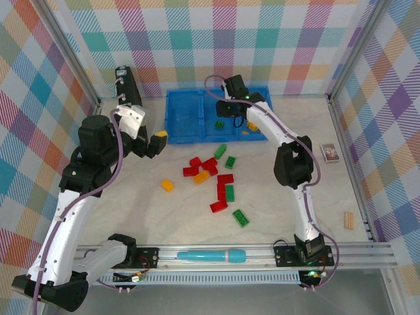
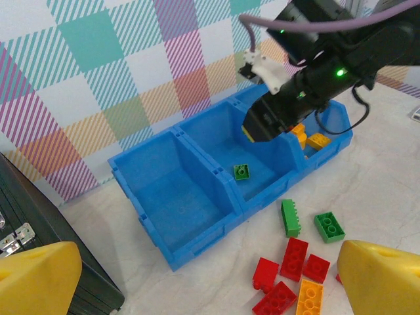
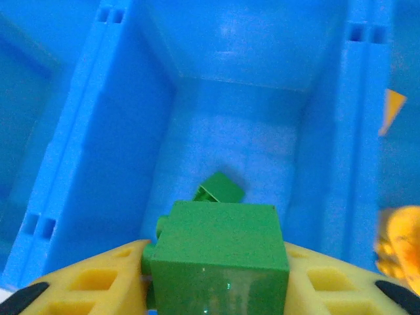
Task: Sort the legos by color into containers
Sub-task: Place the lego in the container, then pick up the lego from the bottom-center of the table.
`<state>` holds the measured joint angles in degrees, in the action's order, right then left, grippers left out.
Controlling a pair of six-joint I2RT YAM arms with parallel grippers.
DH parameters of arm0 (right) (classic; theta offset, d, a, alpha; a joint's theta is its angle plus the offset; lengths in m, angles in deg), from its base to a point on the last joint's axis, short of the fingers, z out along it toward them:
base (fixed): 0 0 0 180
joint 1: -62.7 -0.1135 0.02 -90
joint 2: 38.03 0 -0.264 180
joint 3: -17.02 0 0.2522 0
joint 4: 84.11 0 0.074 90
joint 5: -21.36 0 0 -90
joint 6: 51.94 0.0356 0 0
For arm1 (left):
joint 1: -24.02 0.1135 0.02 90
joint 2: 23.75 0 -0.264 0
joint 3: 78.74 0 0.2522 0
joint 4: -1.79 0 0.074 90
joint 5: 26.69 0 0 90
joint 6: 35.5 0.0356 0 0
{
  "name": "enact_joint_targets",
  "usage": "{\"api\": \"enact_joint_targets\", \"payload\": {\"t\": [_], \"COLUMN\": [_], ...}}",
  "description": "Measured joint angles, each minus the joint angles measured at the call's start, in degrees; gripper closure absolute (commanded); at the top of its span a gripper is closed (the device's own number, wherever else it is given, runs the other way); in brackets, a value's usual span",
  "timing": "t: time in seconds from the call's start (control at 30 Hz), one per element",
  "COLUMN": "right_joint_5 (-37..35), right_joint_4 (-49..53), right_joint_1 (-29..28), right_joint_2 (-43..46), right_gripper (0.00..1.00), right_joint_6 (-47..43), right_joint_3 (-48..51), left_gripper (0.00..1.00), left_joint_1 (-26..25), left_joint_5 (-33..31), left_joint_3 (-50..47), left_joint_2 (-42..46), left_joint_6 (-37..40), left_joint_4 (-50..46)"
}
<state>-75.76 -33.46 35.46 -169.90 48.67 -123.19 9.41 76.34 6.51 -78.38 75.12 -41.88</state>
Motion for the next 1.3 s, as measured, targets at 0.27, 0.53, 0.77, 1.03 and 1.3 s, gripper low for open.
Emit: {"api": "enact_joint_targets", "payload": {"t": [0.27,0.53,0.77,1.03,1.3], "right_joint_5": [-0.85,-0.81,-0.02,1.36,3.30], "right_joint_4": [-0.20,-0.39,-0.02,2.05,2.23], "right_joint_1": [-1.07,-1.44,-2.12,-5.38,-12.50], "right_joint_2": [-4.11,-4.22,0.02,25.64,47.76], "right_gripper": [0.48,0.44,0.42,0.39,0.38], "right_joint_6": [-0.46,-0.57,-0.63,-0.50,3.72], "right_joint_3": [-2.34,-2.34,4.68,34.10,64.48], "left_gripper": [0.00,0.00,0.00,0.00,0.00], "left_joint_1": [0.00,0.00,0.00,0.00,0.00], "left_joint_5": [1.07,1.07,1.05,1.25,2.89], "left_joint_3": [0.00,0.00,0.00,0.00,0.00], "left_joint_2": [-0.42,-1.14,-1.14,-1.14,-1.42], "left_joint_6": [0.00,0.00,0.00,-0.02,-0.02], "left_joint_4": [0.00,-0.02,0.00,0.02,0.00]}}
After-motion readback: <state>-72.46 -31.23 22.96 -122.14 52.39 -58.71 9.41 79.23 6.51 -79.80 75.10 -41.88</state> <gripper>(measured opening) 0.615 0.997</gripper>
